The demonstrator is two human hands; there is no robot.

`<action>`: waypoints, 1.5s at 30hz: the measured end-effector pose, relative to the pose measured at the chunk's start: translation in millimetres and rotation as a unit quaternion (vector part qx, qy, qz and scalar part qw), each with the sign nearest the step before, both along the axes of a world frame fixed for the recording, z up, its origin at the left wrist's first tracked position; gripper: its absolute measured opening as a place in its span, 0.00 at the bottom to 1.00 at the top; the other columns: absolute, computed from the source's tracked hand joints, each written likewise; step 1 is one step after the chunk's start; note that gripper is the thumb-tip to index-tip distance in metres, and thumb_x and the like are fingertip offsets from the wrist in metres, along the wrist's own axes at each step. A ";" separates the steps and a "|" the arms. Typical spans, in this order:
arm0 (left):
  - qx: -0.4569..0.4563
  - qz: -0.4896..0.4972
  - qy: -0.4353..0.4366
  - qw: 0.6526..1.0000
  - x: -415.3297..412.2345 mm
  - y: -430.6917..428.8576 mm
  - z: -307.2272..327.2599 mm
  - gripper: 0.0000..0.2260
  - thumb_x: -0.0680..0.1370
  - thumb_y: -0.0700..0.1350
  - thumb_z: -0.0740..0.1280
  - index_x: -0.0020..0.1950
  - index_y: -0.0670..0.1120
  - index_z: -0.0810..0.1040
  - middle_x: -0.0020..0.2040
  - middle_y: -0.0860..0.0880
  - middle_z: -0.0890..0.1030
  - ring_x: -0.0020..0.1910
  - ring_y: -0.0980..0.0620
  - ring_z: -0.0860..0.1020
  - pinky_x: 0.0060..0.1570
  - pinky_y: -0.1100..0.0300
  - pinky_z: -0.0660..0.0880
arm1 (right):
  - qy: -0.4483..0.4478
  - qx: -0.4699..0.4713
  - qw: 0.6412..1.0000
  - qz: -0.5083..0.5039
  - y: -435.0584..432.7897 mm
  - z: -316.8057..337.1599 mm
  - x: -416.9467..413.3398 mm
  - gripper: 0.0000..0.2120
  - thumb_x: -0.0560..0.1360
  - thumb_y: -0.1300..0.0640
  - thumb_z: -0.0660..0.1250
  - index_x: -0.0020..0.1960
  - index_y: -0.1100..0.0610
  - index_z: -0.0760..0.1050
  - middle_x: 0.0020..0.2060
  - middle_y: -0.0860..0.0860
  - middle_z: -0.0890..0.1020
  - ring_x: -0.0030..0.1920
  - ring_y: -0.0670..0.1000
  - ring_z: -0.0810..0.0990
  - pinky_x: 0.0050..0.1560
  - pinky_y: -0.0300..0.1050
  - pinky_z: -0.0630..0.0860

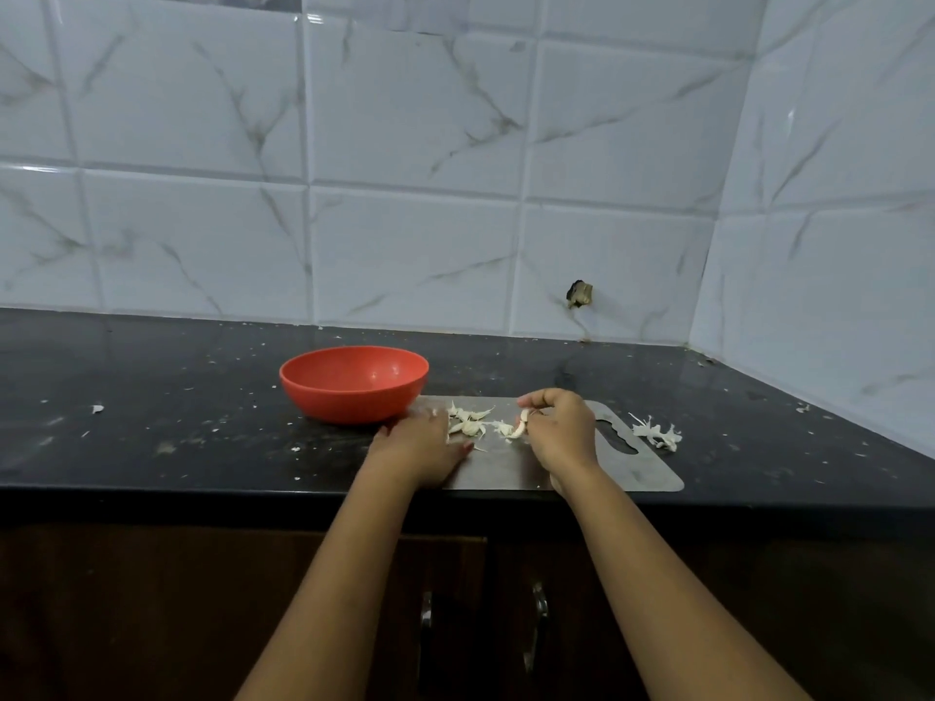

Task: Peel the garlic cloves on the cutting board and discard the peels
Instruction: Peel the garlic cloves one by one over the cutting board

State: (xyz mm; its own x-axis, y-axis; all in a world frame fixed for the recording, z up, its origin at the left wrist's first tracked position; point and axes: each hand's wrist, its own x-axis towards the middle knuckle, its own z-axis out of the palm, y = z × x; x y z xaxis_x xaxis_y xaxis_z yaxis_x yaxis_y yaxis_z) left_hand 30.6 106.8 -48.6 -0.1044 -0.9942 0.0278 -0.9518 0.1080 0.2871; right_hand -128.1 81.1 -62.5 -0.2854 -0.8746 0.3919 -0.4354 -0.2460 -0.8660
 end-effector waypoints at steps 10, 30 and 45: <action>0.008 -0.016 -0.042 0.999 -14.5 -6.4 -6.0 0.26 0.84 0.56 0.45 0.79 0.47 0.46 0.80 0.49 0.47 0.78 0.49 0.47 0.74 0.46 0.46 | 0.015 0.012 0.999 0.039 6.1 4.1 1.7 0.07 0.71 0.67 0.67 0.40 0.56 0.81 0.37 0.48 0.81 0.39 0.46 0.79 0.33 0.32 0.69; 0.075 0.000 -0.097 0.993 -20.0 7.2 1.2 0.42 0.76 0.71 0.47 0.79 0.43 0.45 0.79 0.46 0.46 0.78 0.48 0.45 0.75 0.43 0.42 | 0.128 0.011 0.987 0.092 7.4 4.5 3.8 0.12 0.76 0.68 0.63 0.41 0.55 0.81 0.47 0.49 0.82 0.42 0.44 0.79 0.34 0.28 0.71; -0.022 -0.032 0.201 0.979 10.9 14.3 11.7 0.19 0.80 0.46 0.63 0.71 0.51 0.71 0.72 0.46 0.70 0.66 0.47 0.72 0.67 0.53 0.68 | -0.018 -0.042 0.991 0.125 7.8 3.1 0.7 0.09 0.76 0.68 0.66 0.44 0.56 0.81 0.37 0.51 0.83 0.34 0.45 0.80 0.36 0.33 0.78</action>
